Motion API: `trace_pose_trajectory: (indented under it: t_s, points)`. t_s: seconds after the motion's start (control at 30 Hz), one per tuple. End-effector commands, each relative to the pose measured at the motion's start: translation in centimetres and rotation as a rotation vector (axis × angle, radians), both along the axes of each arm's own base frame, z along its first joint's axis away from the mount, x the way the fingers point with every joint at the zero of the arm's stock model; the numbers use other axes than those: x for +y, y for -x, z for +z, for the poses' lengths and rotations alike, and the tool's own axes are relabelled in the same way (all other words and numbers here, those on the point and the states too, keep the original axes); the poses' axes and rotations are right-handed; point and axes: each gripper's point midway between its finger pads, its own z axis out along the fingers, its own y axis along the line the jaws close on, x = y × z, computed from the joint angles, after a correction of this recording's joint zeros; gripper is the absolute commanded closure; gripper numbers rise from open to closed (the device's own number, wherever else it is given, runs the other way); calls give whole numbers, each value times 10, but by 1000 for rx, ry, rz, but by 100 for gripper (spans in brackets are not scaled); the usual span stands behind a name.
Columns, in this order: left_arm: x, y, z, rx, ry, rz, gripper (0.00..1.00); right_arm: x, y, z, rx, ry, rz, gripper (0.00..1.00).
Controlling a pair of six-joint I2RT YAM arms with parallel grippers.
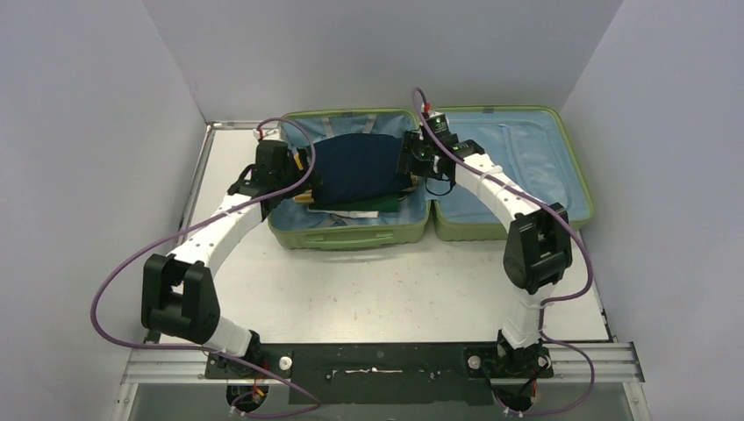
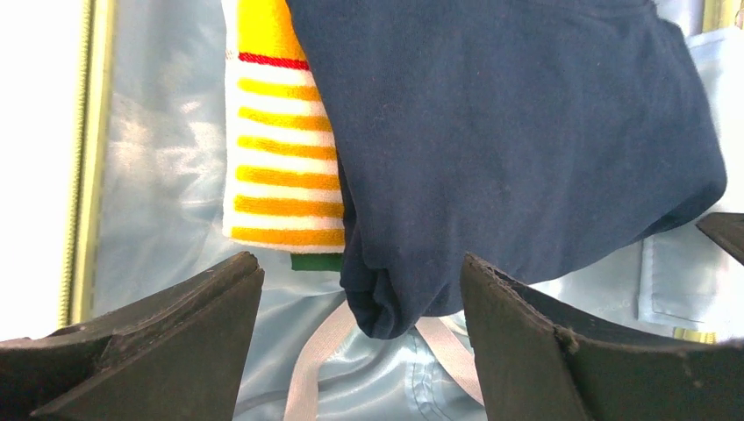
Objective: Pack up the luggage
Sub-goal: Place the clothes in the luggage.
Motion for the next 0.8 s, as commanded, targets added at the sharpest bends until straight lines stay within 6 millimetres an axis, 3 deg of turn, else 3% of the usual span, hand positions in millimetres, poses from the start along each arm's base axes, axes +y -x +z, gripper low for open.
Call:
trace_pose_trajectory:
  t_s: [0.0,0.13,0.27,0.37,0.47,0.57,0.67,0.77]
  points:
    - [10,-6,50,-117,24,36,21,28,-5,97,-245,-138,61,36]
    - [11,-5,59,-134,67,43,21,71,-1,106,-250,-345,186,44]
    - [11,-7,58,-131,149,30,25,73,-15,81,-164,-475,163,58]
    - [3,-12,64,-154,218,-17,39,63,-27,47,-93,-475,86,66]
    - [-9,-19,73,-192,267,-62,61,54,-31,4,3,-406,27,71]
    - [-16,-26,77,-201,286,-91,77,47,-30,-17,44,-374,-2,72]
    - [-23,-35,78,-204,292,-113,82,47,-30,-10,23,-387,0,72]
    - [-31,-47,70,-184,283,-130,83,46,-31,15,-32,-399,2,69]
